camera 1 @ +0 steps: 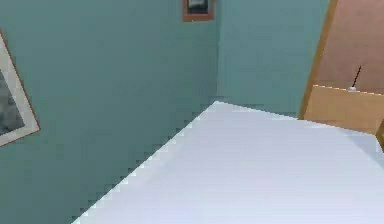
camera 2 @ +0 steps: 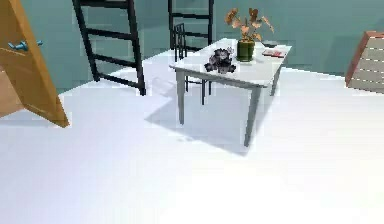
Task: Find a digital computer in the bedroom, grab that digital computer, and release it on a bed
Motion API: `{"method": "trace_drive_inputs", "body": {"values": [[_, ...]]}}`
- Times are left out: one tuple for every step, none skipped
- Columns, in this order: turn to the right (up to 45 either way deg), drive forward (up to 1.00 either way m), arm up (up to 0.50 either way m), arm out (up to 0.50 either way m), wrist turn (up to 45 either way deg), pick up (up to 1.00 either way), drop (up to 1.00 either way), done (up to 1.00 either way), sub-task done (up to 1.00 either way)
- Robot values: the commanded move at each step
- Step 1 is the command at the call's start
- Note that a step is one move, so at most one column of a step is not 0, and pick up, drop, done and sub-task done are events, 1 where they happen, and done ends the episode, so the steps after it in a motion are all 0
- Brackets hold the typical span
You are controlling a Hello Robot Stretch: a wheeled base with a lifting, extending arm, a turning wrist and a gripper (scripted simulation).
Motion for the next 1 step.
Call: {"method": "trace_drive_inputs", "body": {"values": [[45.0,0.00,0.00,0.00,0.0,0.00,0.00,0.00,0.00]]}}
